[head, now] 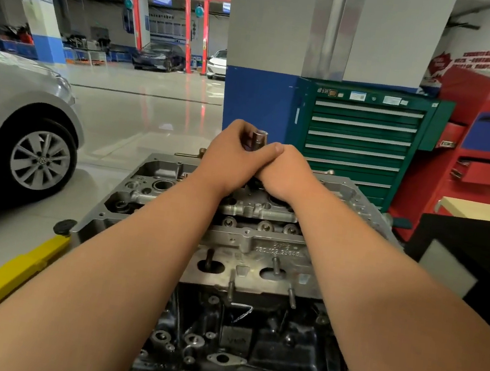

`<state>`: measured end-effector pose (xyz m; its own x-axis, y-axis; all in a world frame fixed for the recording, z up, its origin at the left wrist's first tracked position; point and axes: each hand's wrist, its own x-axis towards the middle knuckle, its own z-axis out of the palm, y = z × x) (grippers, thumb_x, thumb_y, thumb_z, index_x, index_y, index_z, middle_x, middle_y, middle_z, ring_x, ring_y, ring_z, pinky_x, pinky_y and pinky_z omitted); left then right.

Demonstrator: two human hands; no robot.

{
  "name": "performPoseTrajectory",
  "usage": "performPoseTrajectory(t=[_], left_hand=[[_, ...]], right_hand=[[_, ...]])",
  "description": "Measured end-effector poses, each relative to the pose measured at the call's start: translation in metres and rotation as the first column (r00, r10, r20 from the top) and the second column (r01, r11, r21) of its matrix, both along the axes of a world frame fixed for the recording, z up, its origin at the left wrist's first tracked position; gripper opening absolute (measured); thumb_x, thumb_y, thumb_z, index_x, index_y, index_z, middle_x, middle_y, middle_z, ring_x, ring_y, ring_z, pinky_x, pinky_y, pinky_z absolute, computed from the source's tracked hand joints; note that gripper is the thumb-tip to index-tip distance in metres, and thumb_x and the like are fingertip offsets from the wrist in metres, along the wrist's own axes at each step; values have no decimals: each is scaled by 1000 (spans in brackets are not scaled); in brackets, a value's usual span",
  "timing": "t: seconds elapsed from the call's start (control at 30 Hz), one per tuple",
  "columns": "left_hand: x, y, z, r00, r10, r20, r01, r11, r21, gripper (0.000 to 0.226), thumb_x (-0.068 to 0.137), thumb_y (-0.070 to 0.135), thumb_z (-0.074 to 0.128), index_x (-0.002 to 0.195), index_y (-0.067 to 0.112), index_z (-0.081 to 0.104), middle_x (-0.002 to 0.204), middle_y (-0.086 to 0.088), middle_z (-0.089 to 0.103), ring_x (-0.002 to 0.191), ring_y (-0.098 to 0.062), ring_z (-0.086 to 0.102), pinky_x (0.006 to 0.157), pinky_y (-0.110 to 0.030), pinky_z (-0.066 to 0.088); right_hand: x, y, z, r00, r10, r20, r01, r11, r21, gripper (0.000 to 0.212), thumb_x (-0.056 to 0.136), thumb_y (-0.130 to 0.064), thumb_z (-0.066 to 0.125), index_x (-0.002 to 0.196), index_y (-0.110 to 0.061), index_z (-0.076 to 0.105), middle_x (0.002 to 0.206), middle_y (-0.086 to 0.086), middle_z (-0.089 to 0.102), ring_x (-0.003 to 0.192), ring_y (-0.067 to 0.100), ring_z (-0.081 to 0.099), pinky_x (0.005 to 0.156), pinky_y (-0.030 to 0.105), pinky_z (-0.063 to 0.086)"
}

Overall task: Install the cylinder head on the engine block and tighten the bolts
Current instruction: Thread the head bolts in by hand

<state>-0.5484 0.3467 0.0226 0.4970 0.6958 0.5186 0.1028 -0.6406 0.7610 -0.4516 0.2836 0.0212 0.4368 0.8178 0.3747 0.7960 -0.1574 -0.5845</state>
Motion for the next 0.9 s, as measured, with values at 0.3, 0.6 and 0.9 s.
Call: performPoseTrajectory(t=[0.3,0.6,0.9], left_hand=[[-9,0,2,989,-130,73,135,987,-83,48,94,27,58,141,20,47,93,0,69,90,-4,63,84,-17,50],[-6,7,1,996,-22,83,24,999,-21,12,86,26,68,90,15,69,87,0,71,86,-16,67,86,-39,53],[0,3,1,998,-9,68,12,999,-42,32,81,37,73,103,17,60,95,2,66,88,-15,63,80,-31,51]], right_hand=[[3,-1,-2,995,38,-97,-40,999,-10,17,84,-19,62,82,-2,66,58,2,52,50,13,40,37,18,29],[3,-2,-1,983,72,-167,-72,997,8,17,85,-17,61,86,-2,68,54,-1,50,36,3,36,34,16,28],[0,2,0,999,-28,-24,28,1000,-3,13,82,-24,60,75,-14,63,55,-2,53,48,11,43,39,21,30]])
